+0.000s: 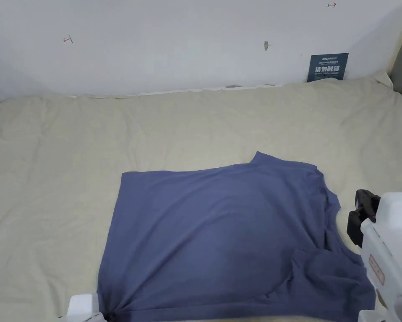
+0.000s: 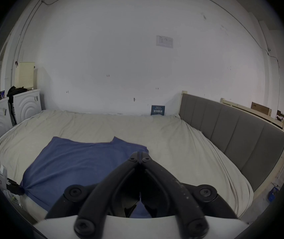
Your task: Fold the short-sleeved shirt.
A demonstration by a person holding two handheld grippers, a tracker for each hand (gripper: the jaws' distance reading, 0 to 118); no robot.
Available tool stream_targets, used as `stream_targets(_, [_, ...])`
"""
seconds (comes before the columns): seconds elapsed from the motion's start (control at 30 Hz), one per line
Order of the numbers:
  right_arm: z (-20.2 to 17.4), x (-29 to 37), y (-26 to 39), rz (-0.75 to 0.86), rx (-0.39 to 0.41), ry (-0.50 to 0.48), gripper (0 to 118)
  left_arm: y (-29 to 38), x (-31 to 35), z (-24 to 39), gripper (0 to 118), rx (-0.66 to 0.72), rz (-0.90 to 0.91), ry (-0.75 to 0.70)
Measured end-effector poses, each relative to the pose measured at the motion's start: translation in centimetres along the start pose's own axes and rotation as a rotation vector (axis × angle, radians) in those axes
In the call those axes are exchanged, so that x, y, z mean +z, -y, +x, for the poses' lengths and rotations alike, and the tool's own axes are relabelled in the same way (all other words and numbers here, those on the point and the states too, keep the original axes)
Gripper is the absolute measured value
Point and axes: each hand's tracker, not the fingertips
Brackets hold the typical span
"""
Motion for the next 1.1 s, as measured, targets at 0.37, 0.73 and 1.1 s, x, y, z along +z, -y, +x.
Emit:
stream_targets(0.37, [3.2,-4.5,12.0,-0.552,-0.116,-0.009,108,-1.7,2.4,1.0,3,0.001,0.085,-0.032])
stream_targets(0.73, [2.7,-5.2,15.7,-0.627,-0.112,-0.077,7,-2.7,2.2,0.7,3,0.035,0.093,-0.022])
stream_targets(1.1, [1.2,-9.8,4.0,-0.354,-0.015,-0.076,7,-12.8,2.6,1.7,3,0.061,0.228,-0.021])
